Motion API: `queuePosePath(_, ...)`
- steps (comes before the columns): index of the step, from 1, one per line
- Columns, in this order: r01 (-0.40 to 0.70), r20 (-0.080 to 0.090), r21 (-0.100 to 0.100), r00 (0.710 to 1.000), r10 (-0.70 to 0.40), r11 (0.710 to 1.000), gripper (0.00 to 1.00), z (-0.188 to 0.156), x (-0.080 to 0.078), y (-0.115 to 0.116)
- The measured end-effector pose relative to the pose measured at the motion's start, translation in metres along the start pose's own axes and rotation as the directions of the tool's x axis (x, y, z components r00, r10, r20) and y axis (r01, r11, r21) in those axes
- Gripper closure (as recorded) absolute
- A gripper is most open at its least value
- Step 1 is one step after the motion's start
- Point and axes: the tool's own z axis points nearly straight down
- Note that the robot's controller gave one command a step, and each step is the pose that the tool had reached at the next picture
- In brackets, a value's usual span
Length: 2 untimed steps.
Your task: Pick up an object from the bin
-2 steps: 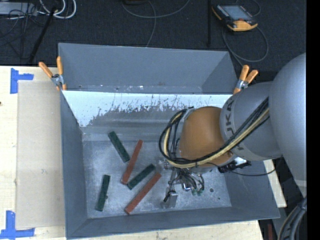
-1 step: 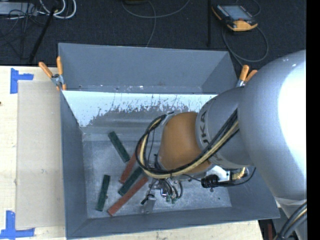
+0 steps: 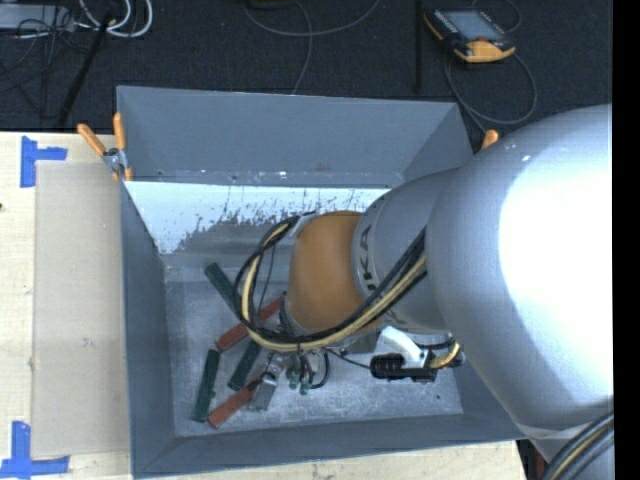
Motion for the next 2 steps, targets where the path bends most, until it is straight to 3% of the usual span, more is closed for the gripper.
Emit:
queuePosePath(1,0.004,0.0,0.002,1.0,-0.004,1.0,1.0,0.0,0.0,-0.001)
queuePosePath(2,0.333,0.004,0.001,0.943,-0.333,0.943,1.0,-0.047,-0.033,-0.024)
